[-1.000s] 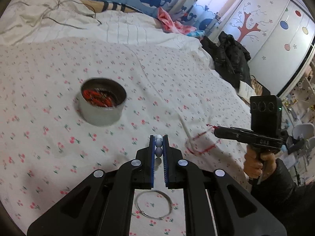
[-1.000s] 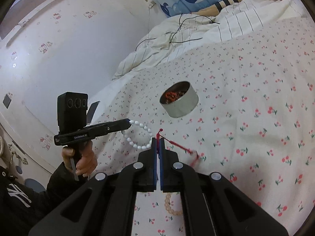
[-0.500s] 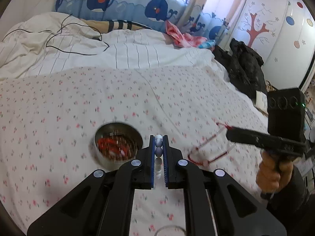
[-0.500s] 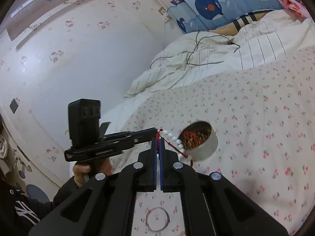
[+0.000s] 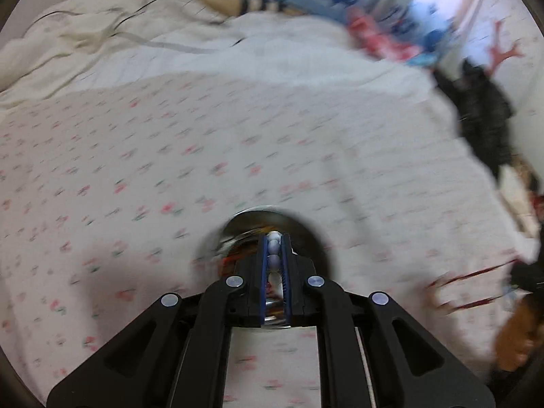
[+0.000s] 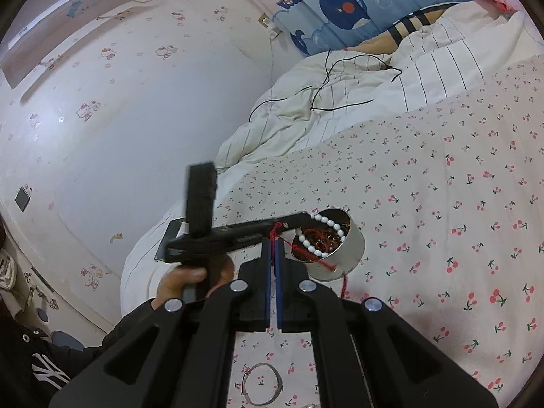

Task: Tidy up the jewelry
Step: 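Carry the white pearl bracelet to the tin and drop it in with the right tool, then move both open tools back toward the silver bangle and peach beads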

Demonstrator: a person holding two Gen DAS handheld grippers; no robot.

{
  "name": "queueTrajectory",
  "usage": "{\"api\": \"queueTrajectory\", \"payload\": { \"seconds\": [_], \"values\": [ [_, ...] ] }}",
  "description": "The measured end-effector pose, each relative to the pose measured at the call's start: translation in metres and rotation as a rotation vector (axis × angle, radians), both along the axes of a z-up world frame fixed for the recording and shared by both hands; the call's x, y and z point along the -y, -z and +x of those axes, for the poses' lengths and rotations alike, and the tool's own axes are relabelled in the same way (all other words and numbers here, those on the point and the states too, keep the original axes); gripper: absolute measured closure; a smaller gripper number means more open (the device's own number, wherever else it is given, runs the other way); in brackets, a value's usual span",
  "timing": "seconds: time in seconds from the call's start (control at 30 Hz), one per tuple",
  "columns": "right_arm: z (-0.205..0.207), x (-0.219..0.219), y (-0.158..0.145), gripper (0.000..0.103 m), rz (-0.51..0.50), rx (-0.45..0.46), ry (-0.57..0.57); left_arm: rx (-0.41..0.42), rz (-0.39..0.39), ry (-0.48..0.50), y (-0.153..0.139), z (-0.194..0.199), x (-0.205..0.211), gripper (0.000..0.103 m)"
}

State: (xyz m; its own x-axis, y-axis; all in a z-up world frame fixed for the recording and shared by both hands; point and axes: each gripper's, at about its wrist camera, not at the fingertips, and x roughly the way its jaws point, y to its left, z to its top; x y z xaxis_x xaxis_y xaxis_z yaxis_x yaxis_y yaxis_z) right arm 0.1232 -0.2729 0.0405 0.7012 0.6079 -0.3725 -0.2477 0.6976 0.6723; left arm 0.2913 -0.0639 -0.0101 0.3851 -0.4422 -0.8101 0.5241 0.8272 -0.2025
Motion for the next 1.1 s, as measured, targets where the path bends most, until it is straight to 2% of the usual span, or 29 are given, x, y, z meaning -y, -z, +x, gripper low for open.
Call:
{"api": "queueTrajectory", "payload": {
  "seconds": [0.03, 0.07, 0.1, 0.13, 0.2, 0.33, 0.4, 0.53, 0.63, 0.73, 0.8, 0.87, 0.93, 1.03, 1.1],
  "values": [
    [0.0, -0.001, 0.0, 0.1, -0.001, -0.001, -0.001, 0.0, 0.029, -0.02, 0.003, 0.001, -0.002, 0.094],
    [0.001, -0.002, 0.001, 0.1, -0.003, -0.002, -0.002, -0.001, 0.045, -0.038, 0.003, 0.002, -0.005, 0.087],
    [0.002, -0.003, 0.0, 0.1, -0.005, -0.003, -0.003, 0.0, 0.046, -0.049, 0.0, 0.003, -0.009, 0.077],
    [0.002, -0.004, 0.0, 0.1, -0.007, -0.003, -0.004, 0.01, 0.038, -0.064, -0.004, 0.002, -0.015, 0.071],
    [0.005, -0.007, 0.0, 0.1, -0.006, -0.003, -0.01, 0.039, 0.013, -0.101, -0.015, -0.002, -0.027, 0.048],
    [0.022, -0.017, -0.007, 0.1, 0.011, 0.004, -0.028, 0.033, -0.058, -0.179, -0.029, -0.015, -0.06, 0.042],
    [0.036, -0.027, -0.015, 0.1, 0.015, 0.019, -0.046, 0.021, -0.1, -0.242, -0.029, -0.026, -0.08, 0.034],
    [0.062, -0.052, -0.021, 0.1, 0.012, 0.031, -0.082, -0.026, -0.153, -0.314, -0.023, -0.034, -0.104, 0.033],
    [0.083, -0.069, -0.012, 0.1, 0.034, 0.004, -0.111, -0.056, -0.182, -0.339, -0.018, -0.027, -0.112, 0.033],
    [0.104, -0.08, 0.008, 0.1, -0.096, -0.065, -0.057, -0.061, -0.165, -0.331, -0.015, -0.027, -0.111, 0.033],
    [0.118, -0.084, 0.03, 0.1, -0.267, -0.141, 0.019, -0.048, -0.141, -0.324, -0.017, -0.027, -0.106, 0.033],
    [0.126, -0.087, 0.047, 0.1, -0.399, -0.191, 0.057, -0.049, -0.139, -0.307, -0.017, -0.029, -0.103, 0.033],
    [0.127, -0.088, 0.057, 0.1, -0.489, -0.2, 0.09, -0.043, -0.132, -0.298, -0.019, -0.031, -0.101, 0.033],
    [0.125, -0.082, 0.059, 0.1, -0.564, -0.191, 0.157, -0.038, -0.127, -0.287, -0.02, -0.033, -0.1, 0.033],
    [0.124, -0.075, 0.061, 0.1, -0.55, -0.195, 0.162, -0.042, -0.129, -0.281, -0.02, -0.034, -0.098, 0.032]
  ]
}}
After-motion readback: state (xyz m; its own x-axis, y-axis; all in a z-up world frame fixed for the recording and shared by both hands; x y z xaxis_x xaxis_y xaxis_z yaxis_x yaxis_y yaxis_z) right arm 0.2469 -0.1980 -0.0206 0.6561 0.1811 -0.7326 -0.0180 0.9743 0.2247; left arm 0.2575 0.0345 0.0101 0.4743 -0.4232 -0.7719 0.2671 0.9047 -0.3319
